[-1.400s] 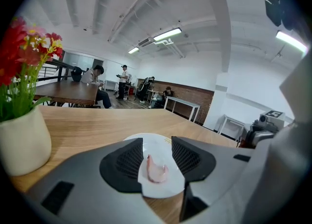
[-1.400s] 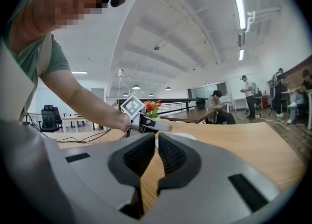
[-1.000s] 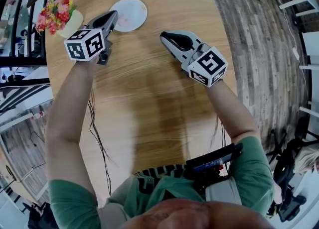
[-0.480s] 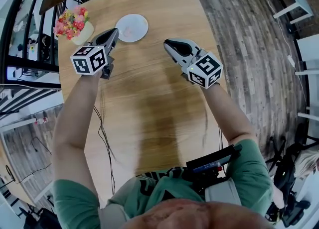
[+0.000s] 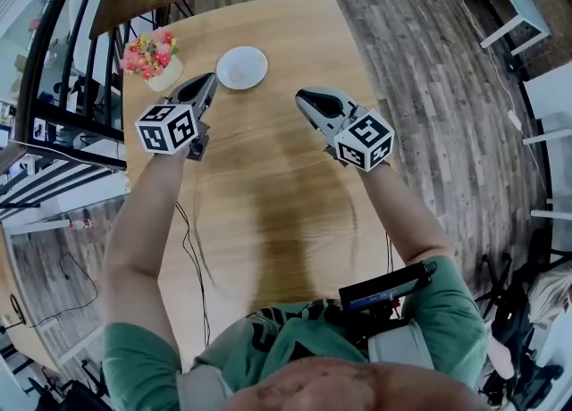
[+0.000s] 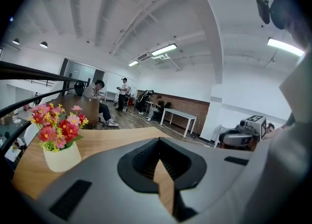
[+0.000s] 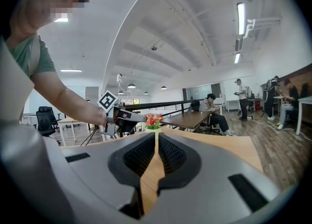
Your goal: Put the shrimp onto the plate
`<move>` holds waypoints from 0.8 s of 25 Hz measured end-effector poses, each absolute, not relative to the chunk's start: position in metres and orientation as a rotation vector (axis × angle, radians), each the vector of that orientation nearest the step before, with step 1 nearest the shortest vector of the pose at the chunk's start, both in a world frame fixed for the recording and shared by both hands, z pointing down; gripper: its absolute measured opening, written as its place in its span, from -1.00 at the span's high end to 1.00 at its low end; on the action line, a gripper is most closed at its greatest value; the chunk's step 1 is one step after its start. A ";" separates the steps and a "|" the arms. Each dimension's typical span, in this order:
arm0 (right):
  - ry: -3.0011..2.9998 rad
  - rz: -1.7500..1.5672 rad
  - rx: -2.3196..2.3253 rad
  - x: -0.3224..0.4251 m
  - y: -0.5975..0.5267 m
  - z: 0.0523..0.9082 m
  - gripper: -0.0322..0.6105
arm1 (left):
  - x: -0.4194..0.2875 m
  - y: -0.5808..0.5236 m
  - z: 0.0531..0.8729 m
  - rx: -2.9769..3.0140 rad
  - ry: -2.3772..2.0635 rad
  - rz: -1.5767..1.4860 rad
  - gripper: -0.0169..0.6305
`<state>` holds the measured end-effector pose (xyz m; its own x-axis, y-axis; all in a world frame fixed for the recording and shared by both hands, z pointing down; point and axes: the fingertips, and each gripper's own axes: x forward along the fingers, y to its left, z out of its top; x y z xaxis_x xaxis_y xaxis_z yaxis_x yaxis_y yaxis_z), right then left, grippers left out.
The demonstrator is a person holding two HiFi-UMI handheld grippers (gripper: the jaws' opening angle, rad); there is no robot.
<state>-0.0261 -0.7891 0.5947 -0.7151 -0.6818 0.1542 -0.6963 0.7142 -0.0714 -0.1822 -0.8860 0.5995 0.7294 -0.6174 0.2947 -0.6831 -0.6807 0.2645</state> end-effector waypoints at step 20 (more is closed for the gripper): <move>-2.814 0.185 1.121 -0.036 -0.647 0.495 0.87 | -0.223 -0.728 0.484 2.617 -1.029 0.159 0.94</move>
